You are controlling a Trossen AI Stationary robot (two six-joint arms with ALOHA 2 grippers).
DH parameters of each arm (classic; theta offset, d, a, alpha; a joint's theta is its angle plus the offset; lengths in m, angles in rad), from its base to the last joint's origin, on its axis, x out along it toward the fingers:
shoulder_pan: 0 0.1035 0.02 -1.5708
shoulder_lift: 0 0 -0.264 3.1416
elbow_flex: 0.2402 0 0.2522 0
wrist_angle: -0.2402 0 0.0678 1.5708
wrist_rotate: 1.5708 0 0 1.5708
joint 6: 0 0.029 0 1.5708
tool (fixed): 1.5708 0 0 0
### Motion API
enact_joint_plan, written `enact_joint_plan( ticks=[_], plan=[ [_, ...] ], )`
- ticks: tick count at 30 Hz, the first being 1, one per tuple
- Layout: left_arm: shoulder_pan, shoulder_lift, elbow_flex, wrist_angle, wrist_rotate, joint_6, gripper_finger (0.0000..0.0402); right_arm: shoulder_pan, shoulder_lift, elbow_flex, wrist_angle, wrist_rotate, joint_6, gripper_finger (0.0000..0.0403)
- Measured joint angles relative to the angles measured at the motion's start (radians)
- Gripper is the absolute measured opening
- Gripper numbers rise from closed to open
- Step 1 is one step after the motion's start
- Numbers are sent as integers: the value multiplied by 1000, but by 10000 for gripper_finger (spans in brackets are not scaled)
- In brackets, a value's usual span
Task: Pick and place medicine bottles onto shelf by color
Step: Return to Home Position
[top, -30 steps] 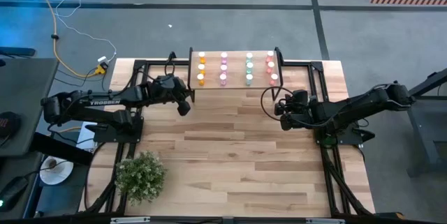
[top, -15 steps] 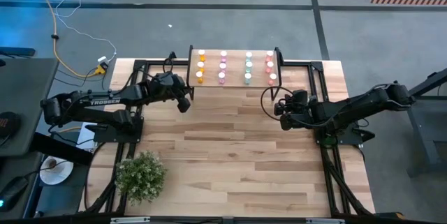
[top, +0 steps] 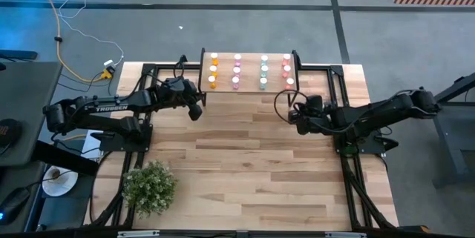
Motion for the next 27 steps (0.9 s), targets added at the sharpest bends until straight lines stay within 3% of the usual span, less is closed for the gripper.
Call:
enact_joint_plan(
  ticks=[10, 16, 20, 24, 27],
  plan=[
    [-30, -47, 0, -6, 32, -1, 0, 3, -67, 13, 33, -12, -107, 0],
    [-95, -128, 0, -6, 78, -37, 0, 19, -146, 65, 46, -20, -336, 0],
    [-139, -208, 0, 3, 204, -10, 0, 18, -218, 78, 146, -59, -586, 0],
    [-150, -307, 0, 5, 389, 68, 0, -2, -286, 78, 271, -175, -849, 0],
    [-137, -381, 0, -8, 451, 86, 0, -31, -337, 75, 340, -258, -1003, 0]
  ],
)
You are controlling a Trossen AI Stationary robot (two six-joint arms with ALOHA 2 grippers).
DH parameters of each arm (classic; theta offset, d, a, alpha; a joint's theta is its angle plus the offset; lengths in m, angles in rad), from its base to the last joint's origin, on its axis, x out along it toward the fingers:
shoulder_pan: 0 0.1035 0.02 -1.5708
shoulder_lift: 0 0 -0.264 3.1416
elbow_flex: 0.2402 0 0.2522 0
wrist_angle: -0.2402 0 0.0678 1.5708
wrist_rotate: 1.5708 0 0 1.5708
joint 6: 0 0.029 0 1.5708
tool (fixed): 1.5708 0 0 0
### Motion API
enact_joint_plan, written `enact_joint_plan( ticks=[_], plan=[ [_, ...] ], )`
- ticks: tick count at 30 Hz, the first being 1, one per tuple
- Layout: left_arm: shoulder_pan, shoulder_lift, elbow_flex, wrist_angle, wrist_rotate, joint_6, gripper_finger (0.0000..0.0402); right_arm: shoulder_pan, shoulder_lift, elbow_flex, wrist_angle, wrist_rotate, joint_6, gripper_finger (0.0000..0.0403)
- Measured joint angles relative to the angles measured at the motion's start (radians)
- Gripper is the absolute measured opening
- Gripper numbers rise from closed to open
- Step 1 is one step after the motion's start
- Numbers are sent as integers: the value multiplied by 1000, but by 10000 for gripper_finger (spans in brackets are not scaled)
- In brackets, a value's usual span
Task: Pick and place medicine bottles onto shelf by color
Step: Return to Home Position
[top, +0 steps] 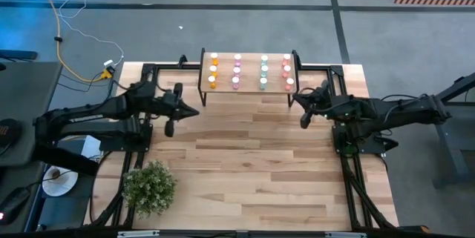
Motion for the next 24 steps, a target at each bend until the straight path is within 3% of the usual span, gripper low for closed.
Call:
enact_joint_plan(
  ticks=[5, 11, 24],
  plan=[
    [3, -109, -75, 36, 16, -21, 0, -32, -75, -108, 185, -101, -169, 0],
    [-17, -240, -230, 168, 17, -105, 0, -32, -162, -293, 400, -210, -207, 0],
    [-20, -482, -401, 163, 17, -106, 0, -31, -385, -521, 487, -217, -210, 0]
  ],
)
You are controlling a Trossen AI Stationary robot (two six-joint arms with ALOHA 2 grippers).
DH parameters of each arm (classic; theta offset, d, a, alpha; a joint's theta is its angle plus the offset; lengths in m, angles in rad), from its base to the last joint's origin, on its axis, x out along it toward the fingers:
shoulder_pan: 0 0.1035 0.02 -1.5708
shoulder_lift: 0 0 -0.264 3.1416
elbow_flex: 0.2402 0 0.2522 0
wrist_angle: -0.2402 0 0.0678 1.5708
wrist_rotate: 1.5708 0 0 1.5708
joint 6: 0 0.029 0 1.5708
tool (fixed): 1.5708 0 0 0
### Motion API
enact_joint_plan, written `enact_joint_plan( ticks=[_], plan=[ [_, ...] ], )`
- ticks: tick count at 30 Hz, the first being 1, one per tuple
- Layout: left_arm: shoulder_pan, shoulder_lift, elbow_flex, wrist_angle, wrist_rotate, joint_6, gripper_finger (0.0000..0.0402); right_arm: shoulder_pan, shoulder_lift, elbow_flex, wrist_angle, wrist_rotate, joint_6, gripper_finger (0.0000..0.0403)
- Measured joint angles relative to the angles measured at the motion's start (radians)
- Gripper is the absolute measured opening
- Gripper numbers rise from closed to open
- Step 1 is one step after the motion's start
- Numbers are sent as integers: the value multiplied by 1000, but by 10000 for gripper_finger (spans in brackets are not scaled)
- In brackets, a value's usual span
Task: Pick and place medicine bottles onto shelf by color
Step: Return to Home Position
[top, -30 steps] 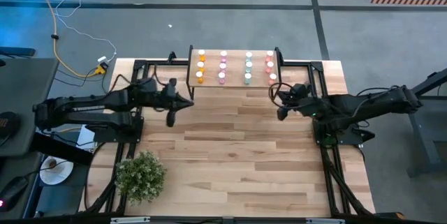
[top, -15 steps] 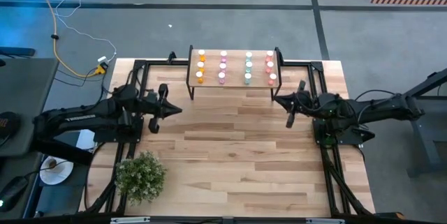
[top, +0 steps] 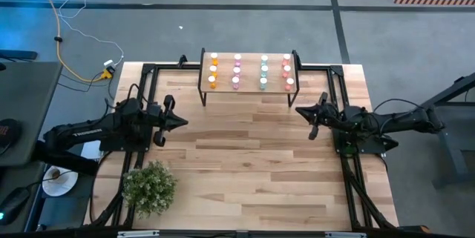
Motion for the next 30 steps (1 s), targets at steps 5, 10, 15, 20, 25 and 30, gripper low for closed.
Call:
enact_joint_plan(
  ticks=[5, 10, 15, 20, 25, 30],
  plan=[
    [0, -62, -60, 0, 0, 0, 0, 0, -64, -70, 39, -63, -16, 0],
    [0, -102, -74, -26, 5, 13, 0, 0, -104, -136, 100, -82, -20, 0],
    [0, -116, -74, -59, 7, 41, 0, 2, -109, -135, 83, -83, -27, 0],
    [0, -116, -74, -59, -16, 84, 0, 2, -109, -135, 50, -83, -42, 0],
    [0, -115, -74, -61, -137, 106, 0, 2, -109, -135, 51, -82, -34, 0],
    [0, -115, -74, -84, -212, 126, 0, 2, -109, -135, 95, -70, -16, 0]
  ],
)
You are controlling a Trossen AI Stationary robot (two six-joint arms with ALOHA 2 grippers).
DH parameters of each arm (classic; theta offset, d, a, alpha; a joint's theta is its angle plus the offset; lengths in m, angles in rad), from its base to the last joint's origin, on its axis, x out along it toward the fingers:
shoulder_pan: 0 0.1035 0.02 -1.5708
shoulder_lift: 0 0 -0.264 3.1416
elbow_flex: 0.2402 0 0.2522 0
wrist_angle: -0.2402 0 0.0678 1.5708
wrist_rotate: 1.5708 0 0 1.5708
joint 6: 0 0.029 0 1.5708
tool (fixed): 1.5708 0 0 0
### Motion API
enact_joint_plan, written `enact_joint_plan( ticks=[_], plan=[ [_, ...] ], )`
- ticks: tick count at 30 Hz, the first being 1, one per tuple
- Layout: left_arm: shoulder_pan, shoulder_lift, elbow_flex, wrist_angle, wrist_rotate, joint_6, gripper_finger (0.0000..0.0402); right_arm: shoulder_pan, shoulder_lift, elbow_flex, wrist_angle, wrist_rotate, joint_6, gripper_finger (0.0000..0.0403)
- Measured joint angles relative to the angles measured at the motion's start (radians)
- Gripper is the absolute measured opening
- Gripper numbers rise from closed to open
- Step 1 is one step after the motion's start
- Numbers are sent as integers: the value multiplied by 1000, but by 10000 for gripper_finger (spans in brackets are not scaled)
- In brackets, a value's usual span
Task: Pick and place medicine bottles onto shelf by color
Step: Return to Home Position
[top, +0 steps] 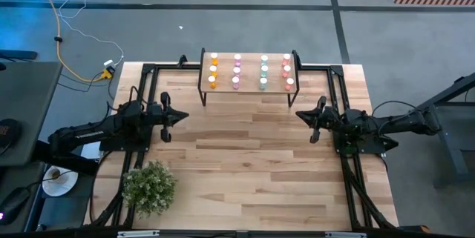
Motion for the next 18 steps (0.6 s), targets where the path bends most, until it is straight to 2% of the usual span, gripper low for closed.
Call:
enact_joint_plan(
  ticks=[6, 10, 18],
  plan=[
    [0, 2, 0, -16, -98, -95, 0, 0, 0, 0, -8, 6, 22, 0],
    [0, 4, 0, -16, -97, -155, 0, 0, 0, 0, -60, 6, 30, 0],
    [0, 4, 0, -16, -97, -159, 0, 0, 1, 0, -154, 6, 158, 0]
  ],
)
